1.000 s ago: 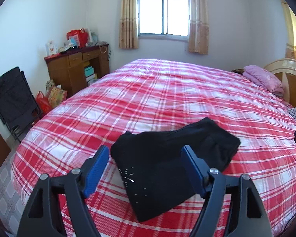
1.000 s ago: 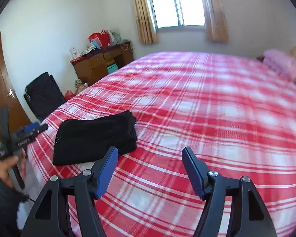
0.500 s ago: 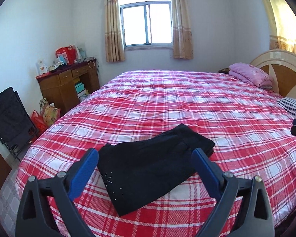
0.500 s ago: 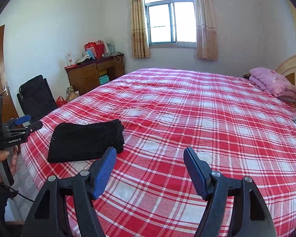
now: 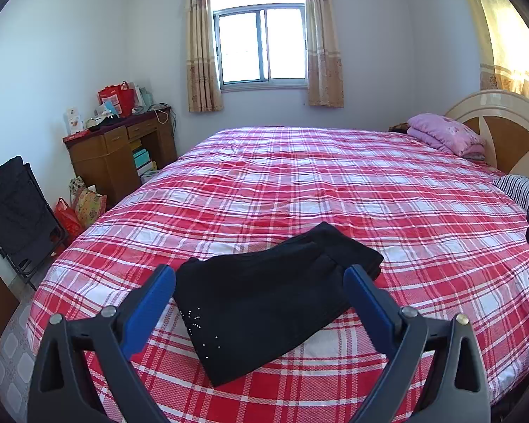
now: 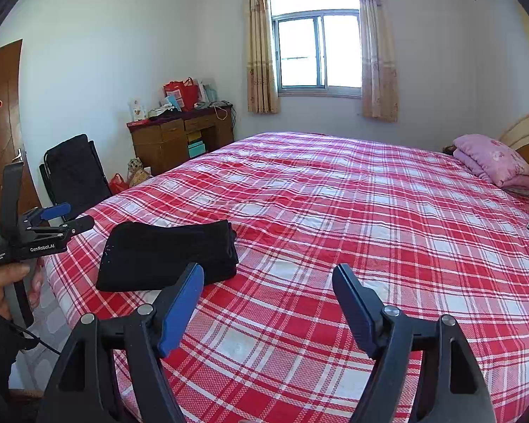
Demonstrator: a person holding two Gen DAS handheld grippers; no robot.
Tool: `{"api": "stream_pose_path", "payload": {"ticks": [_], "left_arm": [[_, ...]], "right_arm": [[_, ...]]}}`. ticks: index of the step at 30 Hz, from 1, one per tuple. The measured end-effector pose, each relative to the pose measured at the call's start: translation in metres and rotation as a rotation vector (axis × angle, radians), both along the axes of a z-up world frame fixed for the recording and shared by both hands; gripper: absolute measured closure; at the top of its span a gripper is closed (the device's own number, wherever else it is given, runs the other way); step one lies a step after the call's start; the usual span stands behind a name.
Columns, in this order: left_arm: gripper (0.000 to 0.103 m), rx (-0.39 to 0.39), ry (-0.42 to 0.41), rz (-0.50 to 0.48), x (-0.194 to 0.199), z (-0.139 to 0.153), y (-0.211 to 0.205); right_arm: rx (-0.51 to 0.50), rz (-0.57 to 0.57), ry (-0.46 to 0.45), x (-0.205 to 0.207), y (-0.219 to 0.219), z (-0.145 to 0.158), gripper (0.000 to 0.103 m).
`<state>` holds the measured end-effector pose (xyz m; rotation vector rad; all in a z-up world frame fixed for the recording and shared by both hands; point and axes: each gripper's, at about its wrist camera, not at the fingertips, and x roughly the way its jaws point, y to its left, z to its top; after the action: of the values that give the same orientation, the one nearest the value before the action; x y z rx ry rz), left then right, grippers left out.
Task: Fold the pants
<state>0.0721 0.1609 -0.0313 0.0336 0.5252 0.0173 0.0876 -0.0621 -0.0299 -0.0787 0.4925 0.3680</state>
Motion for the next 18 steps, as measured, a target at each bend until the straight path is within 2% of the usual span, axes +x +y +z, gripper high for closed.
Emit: {"api": "stream_pose_path", "payload": {"ticks": [18], "left_arm": [[0.002, 0.015, 0.014, 0.005, -0.0002, -0.0028, -0.0046]], "right_arm": [[-0.024, 0.006, -0.031, -0.0047, 0.0058, -0.0011, 0.025]]}}
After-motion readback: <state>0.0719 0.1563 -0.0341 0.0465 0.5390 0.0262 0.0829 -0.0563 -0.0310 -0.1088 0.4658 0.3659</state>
